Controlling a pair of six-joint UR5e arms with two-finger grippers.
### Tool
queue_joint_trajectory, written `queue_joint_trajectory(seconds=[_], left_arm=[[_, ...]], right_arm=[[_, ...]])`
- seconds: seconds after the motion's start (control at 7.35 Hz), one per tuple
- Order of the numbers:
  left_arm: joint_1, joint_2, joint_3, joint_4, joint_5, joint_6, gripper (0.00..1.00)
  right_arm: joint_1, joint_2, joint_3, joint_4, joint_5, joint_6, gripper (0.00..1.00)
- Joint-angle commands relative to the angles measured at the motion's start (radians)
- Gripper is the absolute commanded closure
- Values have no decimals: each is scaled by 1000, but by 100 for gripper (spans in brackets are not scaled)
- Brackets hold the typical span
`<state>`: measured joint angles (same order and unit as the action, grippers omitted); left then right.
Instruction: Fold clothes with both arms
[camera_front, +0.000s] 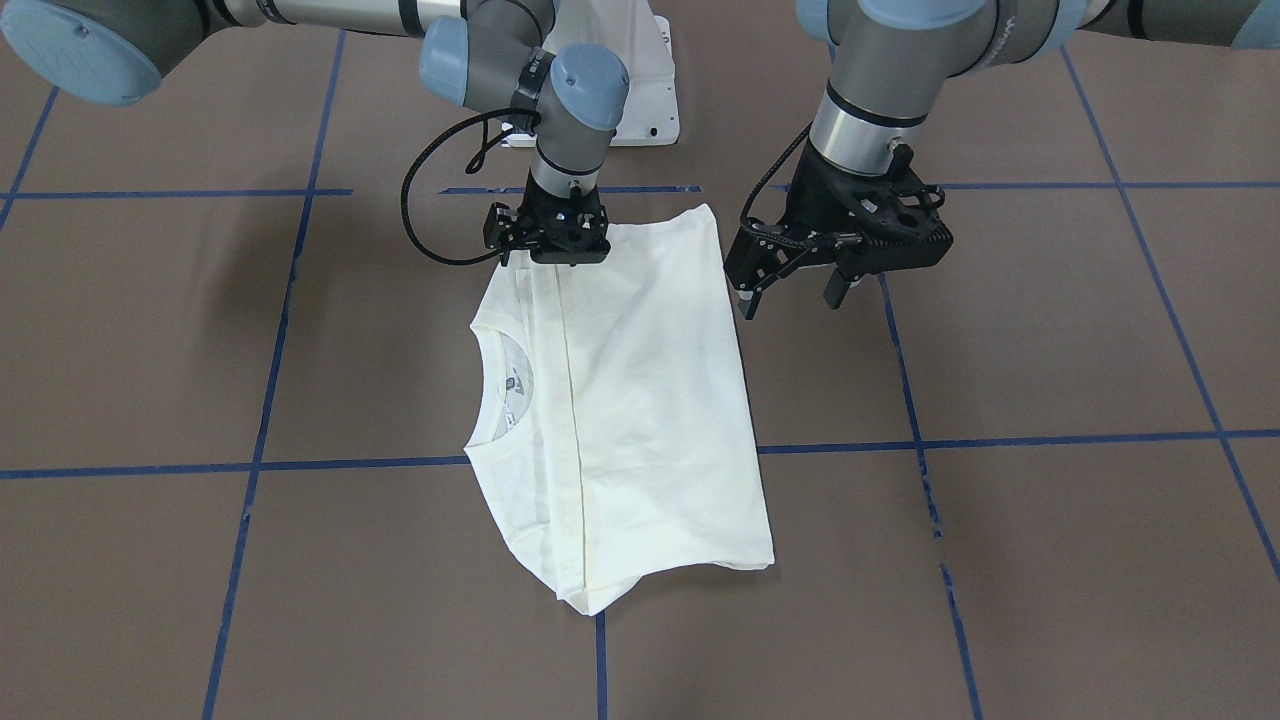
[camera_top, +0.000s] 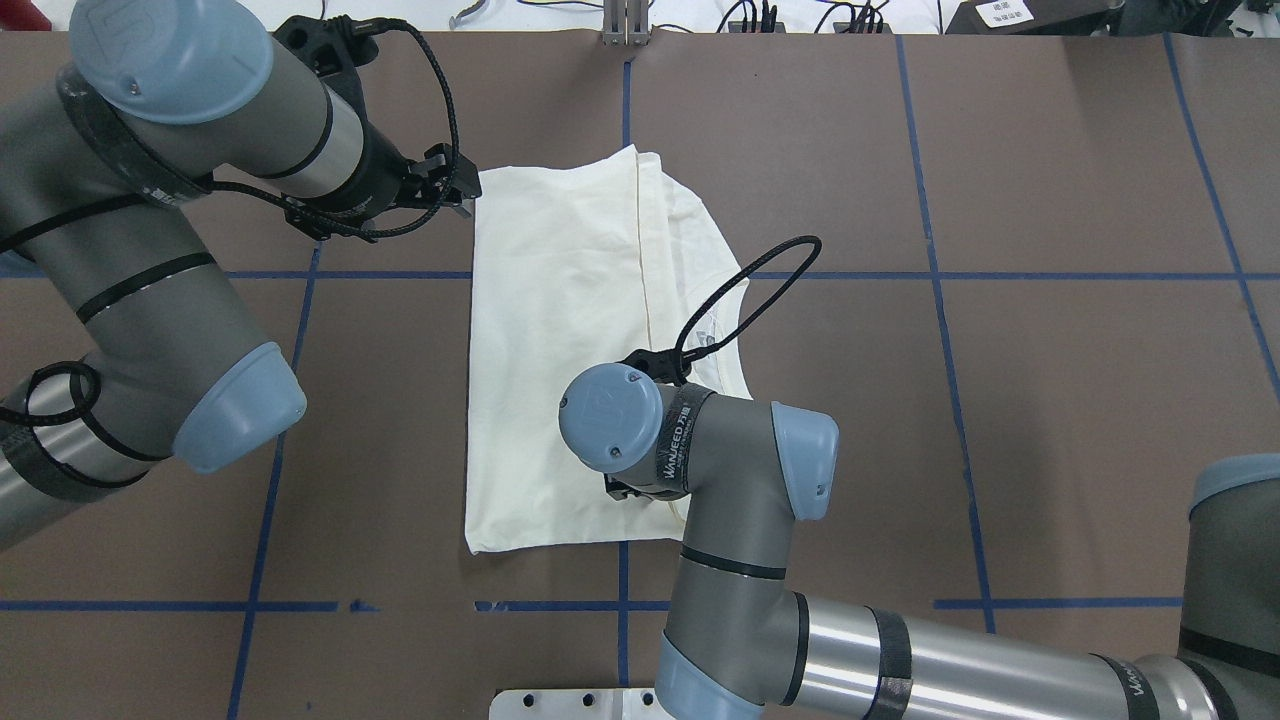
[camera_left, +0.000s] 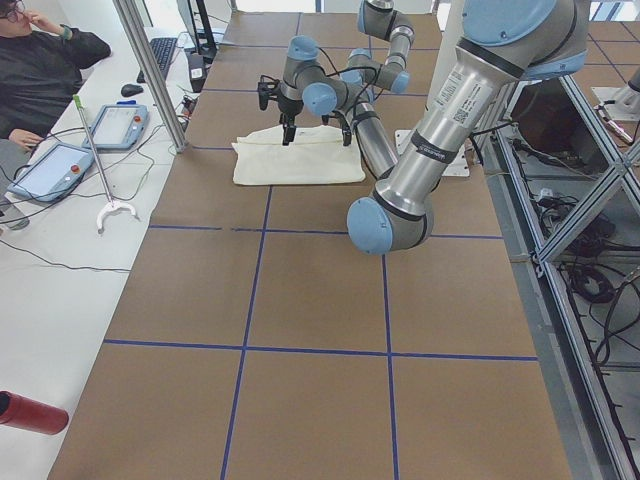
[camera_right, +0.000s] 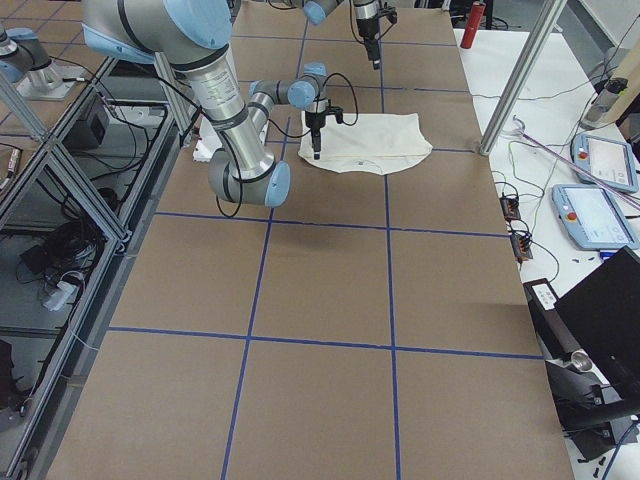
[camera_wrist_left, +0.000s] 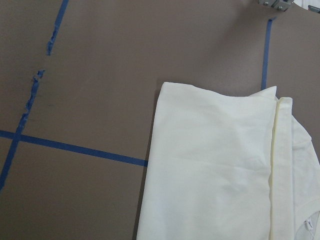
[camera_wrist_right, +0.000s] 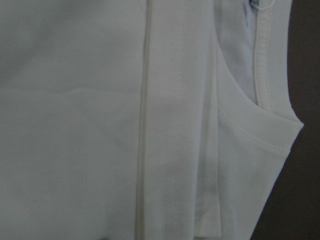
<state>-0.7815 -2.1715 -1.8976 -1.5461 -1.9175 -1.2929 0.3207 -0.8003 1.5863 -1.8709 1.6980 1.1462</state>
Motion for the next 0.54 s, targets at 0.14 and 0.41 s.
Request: queue_joint_trajectory(seconds=[0.14, 0.41], left_arm=[[14, 1, 0, 0, 0, -6, 0], [18, -1, 0, 0, 0, -6, 0]], right_arm=[[1, 0, 0, -40, -3, -29, 0], [6, -2, 6, -65, -4, -37, 0]])
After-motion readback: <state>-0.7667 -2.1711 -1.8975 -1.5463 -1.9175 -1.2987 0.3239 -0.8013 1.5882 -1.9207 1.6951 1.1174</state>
